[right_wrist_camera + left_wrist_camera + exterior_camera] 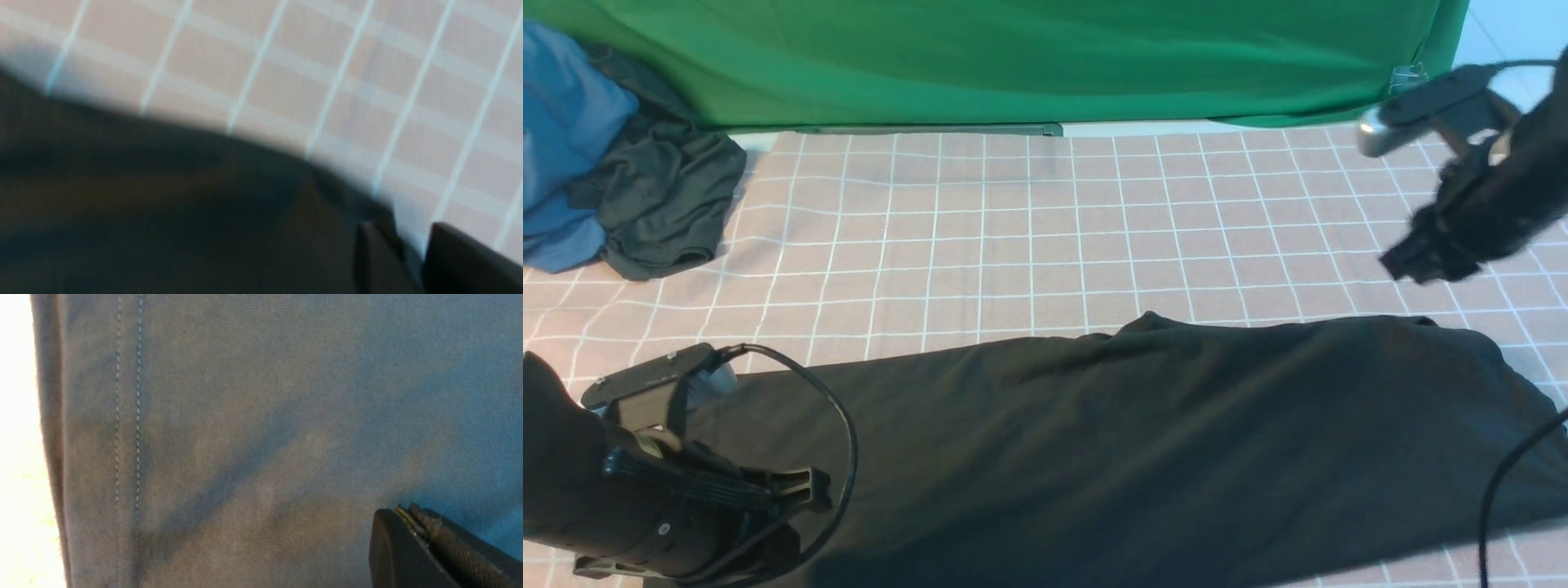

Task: Fold a long-sleeved shirt over a pink coffee tablecloth.
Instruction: 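Pull the folded dark garment lengthwise by its ends to straighten it flat on the table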

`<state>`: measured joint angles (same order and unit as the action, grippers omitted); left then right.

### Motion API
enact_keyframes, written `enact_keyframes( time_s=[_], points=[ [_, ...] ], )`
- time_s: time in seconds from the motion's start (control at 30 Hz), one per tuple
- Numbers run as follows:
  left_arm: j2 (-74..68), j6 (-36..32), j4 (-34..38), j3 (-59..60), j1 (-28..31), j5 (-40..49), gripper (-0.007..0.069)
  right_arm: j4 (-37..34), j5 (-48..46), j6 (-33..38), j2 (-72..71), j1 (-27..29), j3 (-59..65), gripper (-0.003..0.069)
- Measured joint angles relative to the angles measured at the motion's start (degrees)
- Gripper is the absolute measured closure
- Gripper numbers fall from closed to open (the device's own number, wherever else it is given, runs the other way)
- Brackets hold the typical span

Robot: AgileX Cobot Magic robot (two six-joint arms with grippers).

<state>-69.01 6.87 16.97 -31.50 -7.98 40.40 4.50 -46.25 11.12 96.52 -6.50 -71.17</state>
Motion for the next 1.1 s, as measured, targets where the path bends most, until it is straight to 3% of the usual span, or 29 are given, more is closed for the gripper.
enact_keyframes(
  time_s=[0.03, 0.1, 0.13, 0.27, 0.43, 0.5, 0.57, 1.0, 1.1],
  points=[
    [0.0, 0.0, 0.0, 0.0, 0.0, 0.36, 0.0611, 0.0, -4.82, -0.97, -0.48, 2.26, 0.08, 0.0551],
    [0.0, 0.0, 0.0, 0.0, 0.0, 0.81, 0.0611, -0.12, -7.89, -1.32, -0.53, 4.22, 0.27, 0.0594],
    [0.0, 0.0, 0.15, 0.0, 0.0, 1.34, 0.0611, -0.75, -11.02, -1.91, -0.53, 7.87, 0.99, 0.0612],
    [0.0, 0.0, 0.43, 0.0, 0.0, 1.78, 0.0611, -5.06, -13.76, -0.81, -0.53, 15.33, 2.62, 0.0537],
    [2.03, 0.0, 1.01, 0.0, 0.0, 2.43, 0.0611, -10.56, -9.76, 3.11, 0.93, 18.76, 3.69, 0.0137],
    [4.43, 0.0, 1.15, 0.0, 0.0, 2.43, 0.0611, -10.93, -8.62, 3.79, 2.24, 18.69, 3.69, 0.0062],
    [7.34, 0.0, 1.48, 0.0, 0.0, 2.57, 0.0611, -11.06, -7.73, 4.11, 3.92, 18.69, 3.69, 0.0043],
    [27.17, -0.08, 3.24, 0.0, 0.0, 7.99, 0.0611, -9.79, -7.27, 4.66, 12.38, 16.43, 3.98, 0.0137],
    [31.35, -0.08, 4.53, 0.0, 0.0, 9.22, 0.0611, -9.53, -7.15, 6.25, 12.6, 15.11, 3.87, 0.0351]
  ],
)
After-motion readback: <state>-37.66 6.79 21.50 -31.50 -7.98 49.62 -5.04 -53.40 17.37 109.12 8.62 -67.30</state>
